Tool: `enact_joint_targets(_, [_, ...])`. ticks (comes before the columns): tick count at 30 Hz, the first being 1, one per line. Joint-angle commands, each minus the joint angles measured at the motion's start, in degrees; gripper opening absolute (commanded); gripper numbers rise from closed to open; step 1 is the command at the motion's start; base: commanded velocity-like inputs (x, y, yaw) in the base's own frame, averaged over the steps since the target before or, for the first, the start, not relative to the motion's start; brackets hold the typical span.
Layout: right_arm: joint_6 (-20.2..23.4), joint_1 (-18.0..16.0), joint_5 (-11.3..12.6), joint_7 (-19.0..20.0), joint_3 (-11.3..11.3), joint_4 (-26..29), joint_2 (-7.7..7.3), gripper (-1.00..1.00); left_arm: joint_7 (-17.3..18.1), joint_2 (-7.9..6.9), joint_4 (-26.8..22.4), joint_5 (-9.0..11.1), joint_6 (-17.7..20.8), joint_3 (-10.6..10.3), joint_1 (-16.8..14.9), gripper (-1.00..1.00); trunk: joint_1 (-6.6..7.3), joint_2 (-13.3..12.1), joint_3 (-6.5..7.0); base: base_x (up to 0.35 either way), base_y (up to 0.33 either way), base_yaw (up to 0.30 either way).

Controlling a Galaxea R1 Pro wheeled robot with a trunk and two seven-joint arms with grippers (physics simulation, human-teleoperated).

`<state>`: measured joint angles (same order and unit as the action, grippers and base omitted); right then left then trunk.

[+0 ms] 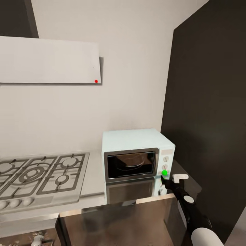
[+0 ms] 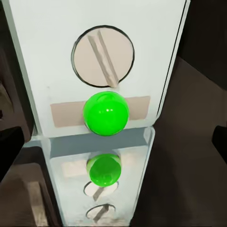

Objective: In the kitchen, take the popcorn bag from the countertop, put it into the microwave, and heat it until the popcorn is cooked so the cooked popcorn ends up inside the bag.

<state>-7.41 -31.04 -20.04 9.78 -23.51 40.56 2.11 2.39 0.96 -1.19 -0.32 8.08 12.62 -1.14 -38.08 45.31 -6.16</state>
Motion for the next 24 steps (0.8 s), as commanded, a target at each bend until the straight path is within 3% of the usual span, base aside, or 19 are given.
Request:
enact_joint_targets(1, [-0.3, -0.1, -0.5, 0.5, -0.5, 0.0, 0.09, 1.0, 0.1, 0.05, -0.1, 0.0, 0.4, 0.3, 0.0, 1.0, 0.0, 0.1, -0.1, -0.204, 0.0, 0.0])
enact_joint_targets(24, [-0.7, -0.1, -0.5, 0.5, -0.5, -0.1, 0.09, 1.0, 0.1, 0.01, -0.1, 0.0, 0.4, 0.4, 0.0, 1.0, 0.0, 0.1, -0.1, -0.333, 0.007, 0.0])
